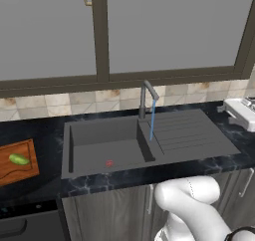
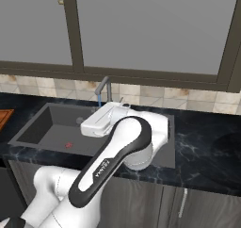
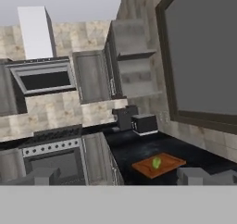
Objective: Pick the mango from the sink and place it on the cutting board to airdry. Then turn off the sink faucet.
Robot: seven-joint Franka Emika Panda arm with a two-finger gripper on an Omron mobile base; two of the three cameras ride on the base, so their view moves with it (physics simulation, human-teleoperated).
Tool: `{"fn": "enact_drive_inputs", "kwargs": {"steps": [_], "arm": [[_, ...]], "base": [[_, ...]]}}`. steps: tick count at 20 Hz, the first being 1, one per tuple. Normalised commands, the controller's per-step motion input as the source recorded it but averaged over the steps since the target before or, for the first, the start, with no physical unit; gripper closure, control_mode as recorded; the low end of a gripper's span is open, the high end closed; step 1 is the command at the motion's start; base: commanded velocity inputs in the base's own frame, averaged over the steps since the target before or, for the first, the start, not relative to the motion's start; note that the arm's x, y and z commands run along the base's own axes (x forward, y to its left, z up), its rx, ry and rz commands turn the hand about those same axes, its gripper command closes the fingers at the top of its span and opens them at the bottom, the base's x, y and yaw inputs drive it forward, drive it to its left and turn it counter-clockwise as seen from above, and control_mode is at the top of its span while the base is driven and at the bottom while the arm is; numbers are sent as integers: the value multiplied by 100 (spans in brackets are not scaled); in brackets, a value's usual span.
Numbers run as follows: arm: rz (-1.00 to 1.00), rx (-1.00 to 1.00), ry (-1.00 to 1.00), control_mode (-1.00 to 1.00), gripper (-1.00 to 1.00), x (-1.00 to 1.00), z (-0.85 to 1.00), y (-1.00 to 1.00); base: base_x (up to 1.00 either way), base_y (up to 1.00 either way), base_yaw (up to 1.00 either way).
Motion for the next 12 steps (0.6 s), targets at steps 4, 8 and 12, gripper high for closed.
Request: {"fn": "enact_drive_inputs", "kwargs": {"steps": [4,8,12], "arm": [[0,2,1,-100,-100,41,-37,8],[0,5,0,-100,-100,41,-18,4],[0,8,0,-100,-100,42,-9,0]], "base": [[0,0,0],[0,0,0],[0,0,0]]}}
